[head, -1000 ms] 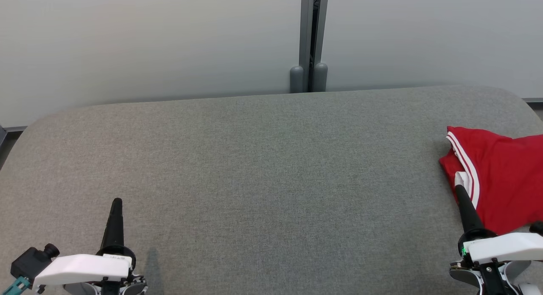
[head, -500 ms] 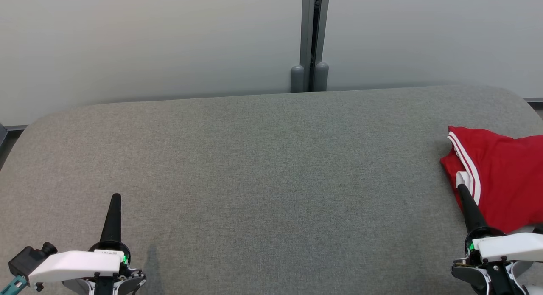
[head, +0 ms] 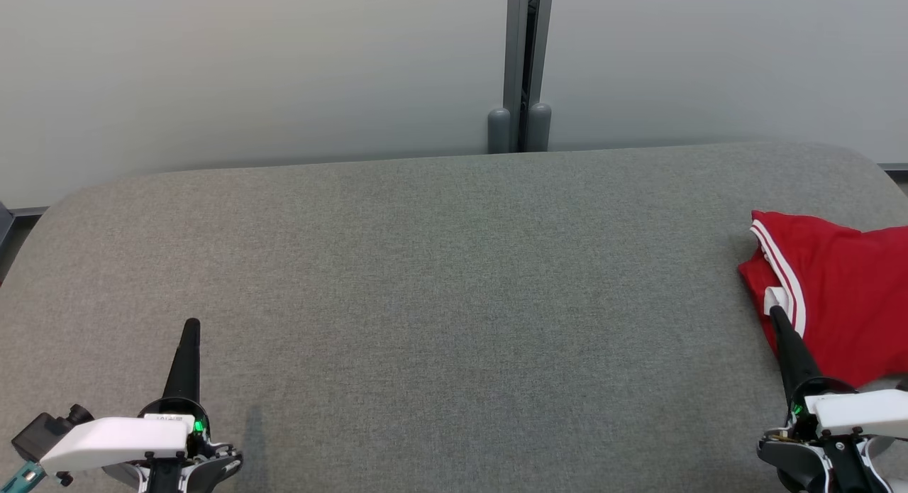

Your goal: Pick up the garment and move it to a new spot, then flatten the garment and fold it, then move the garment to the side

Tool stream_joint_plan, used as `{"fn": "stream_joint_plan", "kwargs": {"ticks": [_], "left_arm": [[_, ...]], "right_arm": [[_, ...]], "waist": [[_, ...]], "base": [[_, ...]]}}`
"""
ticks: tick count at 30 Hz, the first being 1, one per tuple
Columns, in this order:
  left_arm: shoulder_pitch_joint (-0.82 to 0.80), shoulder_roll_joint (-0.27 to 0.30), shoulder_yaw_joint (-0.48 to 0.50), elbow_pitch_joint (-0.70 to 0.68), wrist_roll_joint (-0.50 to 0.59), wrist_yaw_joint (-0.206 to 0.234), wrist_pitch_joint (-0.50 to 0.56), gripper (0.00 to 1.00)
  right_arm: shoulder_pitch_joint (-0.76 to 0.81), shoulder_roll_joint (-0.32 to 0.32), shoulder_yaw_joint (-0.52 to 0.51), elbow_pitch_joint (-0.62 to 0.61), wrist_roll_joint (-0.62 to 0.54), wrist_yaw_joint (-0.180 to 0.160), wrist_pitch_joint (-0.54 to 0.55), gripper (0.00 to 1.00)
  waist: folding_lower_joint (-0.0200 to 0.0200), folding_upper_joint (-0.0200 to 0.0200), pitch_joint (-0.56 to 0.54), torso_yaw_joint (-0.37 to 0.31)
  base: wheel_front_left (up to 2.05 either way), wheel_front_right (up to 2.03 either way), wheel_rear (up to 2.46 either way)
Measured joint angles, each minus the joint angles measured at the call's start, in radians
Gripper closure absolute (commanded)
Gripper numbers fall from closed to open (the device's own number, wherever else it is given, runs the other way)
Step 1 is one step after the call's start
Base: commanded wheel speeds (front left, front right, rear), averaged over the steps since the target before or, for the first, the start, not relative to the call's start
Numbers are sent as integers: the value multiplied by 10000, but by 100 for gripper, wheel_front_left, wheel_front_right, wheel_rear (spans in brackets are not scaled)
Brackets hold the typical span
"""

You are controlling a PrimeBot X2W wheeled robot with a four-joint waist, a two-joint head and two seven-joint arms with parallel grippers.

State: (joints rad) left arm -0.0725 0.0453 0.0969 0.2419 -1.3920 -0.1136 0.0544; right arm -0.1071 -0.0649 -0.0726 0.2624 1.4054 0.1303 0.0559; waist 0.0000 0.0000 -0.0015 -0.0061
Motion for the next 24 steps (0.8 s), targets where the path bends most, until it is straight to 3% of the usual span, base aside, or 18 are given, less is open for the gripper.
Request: {"fn": "stream_joint_plan", "kwargs": {"ticks": [24], "left_arm": [[-208, 15, 127, 25, -1707, -102, 481, 100]], "right_arm": [[-2, 127, -332, -136, 1593, 0, 454, 100]], "waist": [[0, 0, 35, 47]], "base": [[0, 0, 0]]}}
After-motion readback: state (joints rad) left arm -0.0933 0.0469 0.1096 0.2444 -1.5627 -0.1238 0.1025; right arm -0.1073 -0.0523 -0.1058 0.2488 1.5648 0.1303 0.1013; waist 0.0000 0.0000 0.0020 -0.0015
